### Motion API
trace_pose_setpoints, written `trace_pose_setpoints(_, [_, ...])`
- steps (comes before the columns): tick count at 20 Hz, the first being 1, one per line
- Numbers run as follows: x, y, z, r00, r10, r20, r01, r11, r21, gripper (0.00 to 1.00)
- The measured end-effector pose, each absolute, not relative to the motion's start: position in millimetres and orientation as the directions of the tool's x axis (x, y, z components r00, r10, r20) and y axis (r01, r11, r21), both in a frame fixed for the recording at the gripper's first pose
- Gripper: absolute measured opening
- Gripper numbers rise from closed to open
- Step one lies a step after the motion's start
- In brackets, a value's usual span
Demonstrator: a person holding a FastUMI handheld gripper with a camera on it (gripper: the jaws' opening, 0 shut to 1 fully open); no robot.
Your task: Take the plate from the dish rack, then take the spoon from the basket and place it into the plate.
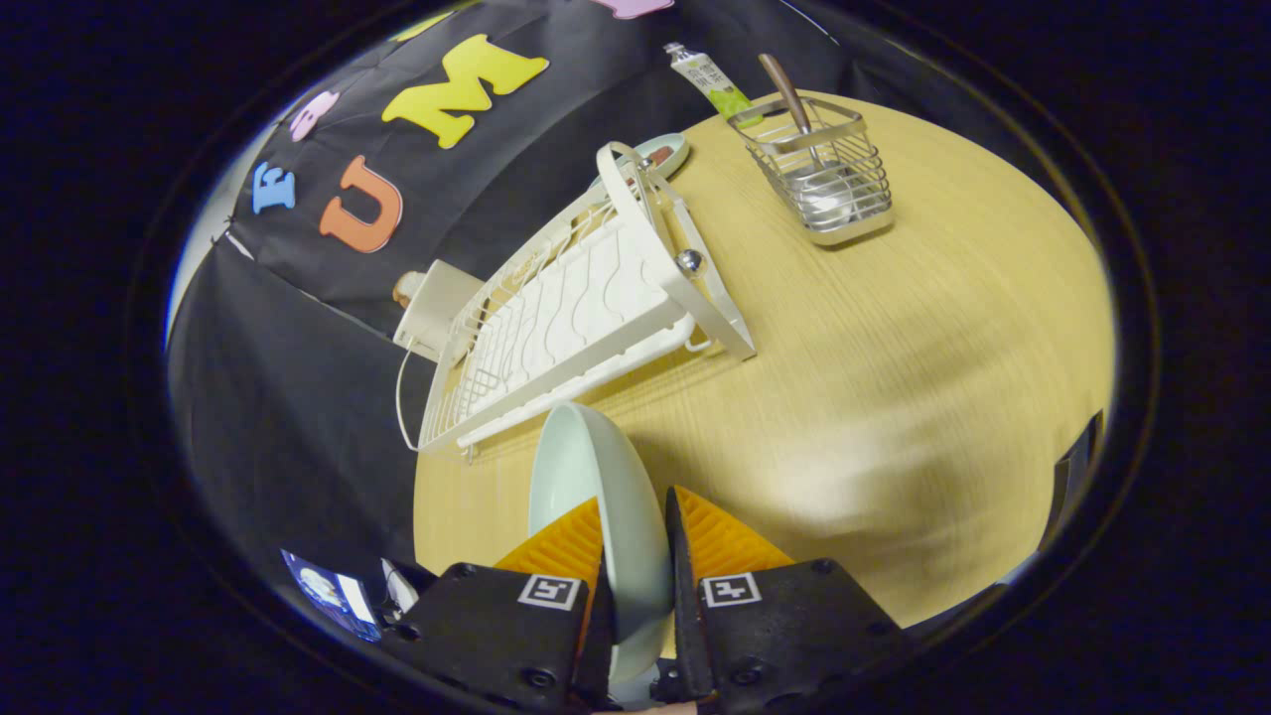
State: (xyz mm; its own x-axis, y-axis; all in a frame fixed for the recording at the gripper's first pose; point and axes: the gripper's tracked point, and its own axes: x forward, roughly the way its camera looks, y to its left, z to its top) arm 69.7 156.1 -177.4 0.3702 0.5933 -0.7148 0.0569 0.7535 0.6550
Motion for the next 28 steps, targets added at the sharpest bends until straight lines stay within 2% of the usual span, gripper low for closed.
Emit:
trace_pose_setpoints(5, [71,146,-196,0.347,0.577,-0.739,0.092,0.763,0.639,0.36])
trace_pose_setpoints(7, [71,141,-195,0.353,0.568,-0.744,0.092,0.77,0.631,0.44])
trace_pose_setpoints(12, [76,129,-184,0.405,0.54,-0.738,0.05,0.793,0.608,0.54])
trace_pose_setpoints(17, [88,98,-154,0.565,0.454,-0.689,-0.042,0.85,0.525,0.63])
trace_pose_setpoints(20, [101,64,-128,0.707,0.34,-0.62,-0.112,0.92,0.377,0.79])
trace_pose_setpoints(21, [109,53,-119,0.759,0.297,-0.58,-0.126,0.94,0.316,0.81])
trace_pose_setpoints(22, [116,40,-108,0.807,0.252,-0.534,-0.13,0.958,0.257,0.88])
trace_pose_setpoints(25, [135,9,-84,0.905,0.144,-0.401,-0.097,0.986,0.134,0.98])
trace_pose_setpoints(28, [154,-11,-78,0.925,0.104,-0.366,-0.064,0.991,0.121,1.0])
